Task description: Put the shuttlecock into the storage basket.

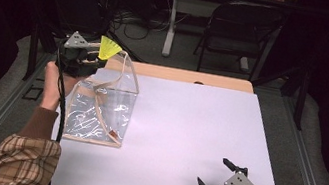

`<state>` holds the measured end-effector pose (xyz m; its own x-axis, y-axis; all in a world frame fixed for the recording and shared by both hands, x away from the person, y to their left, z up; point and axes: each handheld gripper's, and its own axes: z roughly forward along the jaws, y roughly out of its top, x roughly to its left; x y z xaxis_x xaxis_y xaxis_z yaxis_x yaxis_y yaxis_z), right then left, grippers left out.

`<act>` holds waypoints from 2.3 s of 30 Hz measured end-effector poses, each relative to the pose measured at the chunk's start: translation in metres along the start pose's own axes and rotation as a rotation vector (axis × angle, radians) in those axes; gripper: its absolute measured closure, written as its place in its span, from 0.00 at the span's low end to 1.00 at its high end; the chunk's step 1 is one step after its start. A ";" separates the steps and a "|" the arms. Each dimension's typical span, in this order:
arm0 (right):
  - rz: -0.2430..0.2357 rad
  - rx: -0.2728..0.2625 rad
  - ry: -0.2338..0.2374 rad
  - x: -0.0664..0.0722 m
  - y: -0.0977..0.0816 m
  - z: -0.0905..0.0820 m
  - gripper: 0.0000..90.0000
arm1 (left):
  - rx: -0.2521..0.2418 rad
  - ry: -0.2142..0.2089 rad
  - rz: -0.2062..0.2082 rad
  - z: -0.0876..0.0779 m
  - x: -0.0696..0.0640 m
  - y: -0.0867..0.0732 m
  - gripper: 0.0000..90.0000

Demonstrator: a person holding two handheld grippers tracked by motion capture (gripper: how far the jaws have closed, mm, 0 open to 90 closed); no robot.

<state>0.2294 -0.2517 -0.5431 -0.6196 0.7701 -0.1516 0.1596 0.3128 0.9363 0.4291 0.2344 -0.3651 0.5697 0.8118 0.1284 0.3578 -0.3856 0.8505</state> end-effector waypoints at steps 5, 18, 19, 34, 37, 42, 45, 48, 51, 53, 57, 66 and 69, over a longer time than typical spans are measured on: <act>-0.001 0.001 0.001 0.000 0.000 0.000 0.00 | 0.010 0.004 -0.014 0.004 0.004 -0.003 0.72; 0.000 0.002 0.001 0.000 0.000 0.000 0.00 | 0.035 0.001 -0.037 0.014 0.008 -0.009 0.72; 0.000 0.002 0.001 0.000 0.000 0.000 0.00 | 0.036 0.001 -0.037 0.015 0.009 -0.010 0.72; 0.000 0.004 0.000 0.000 0.000 0.000 0.00 | 0.066 -0.004 -0.070 0.026 0.015 -0.017 0.72; 0.000 0.002 -0.001 0.000 0.000 0.000 0.00 | 0.068 -0.003 -0.071 0.027 0.016 -0.018 0.72; 0.001 0.002 0.001 0.000 0.000 0.001 0.00 | 0.075 -0.008 -0.085 0.031 0.018 -0.021 0.72; 0.002 0.001 0.002 0.000 -0.001 0.001 0.00 | 0.082 -0.012 -0.089 0.033 0.020 -0.021 0.72; 0.002 0.000 0.003 0.000 -0.001 0.001 0.00 | 0.081 -0.013 -0.094 0.034 0.020 -0.022 0.72; 0.004 0.001 0.004 0.000 -0.001 0.001 0.00 | 0.085 -0.016 -0.097 0.036 0.022 -0.023 0.72; 0.005 0.001 0.005 0.000 -0.001 0.001 0.00 | 0.088 -0.020 -0.099 0.037 0.022 -0.023 0.72; 0.005 0.000 0.006 0.000 -0.001 0.001 0.00 | 0.098 -0.027 -0.103 0.040 0.023 -0.024 0.72; 0.006 -0.002 0.007 -0.001 -0.001 0.000 0.00 | 0.109 -0.040 -0.121 0.045 0.024 -0.025 0.72; 0.010 -0.006 0.007 -0.001 -0.002 0.000 0.00 | 0.117 -0.048 -0.128 0.049 0.023 -0.025 0.72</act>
<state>0.2298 -0.2535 -0.5443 -0.6234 0.7693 -0.1399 0.1612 0.3016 0.9397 0.4698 0.2415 -0.4089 0.5473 0.8369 -0.0039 0.5118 -0.3310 0.7928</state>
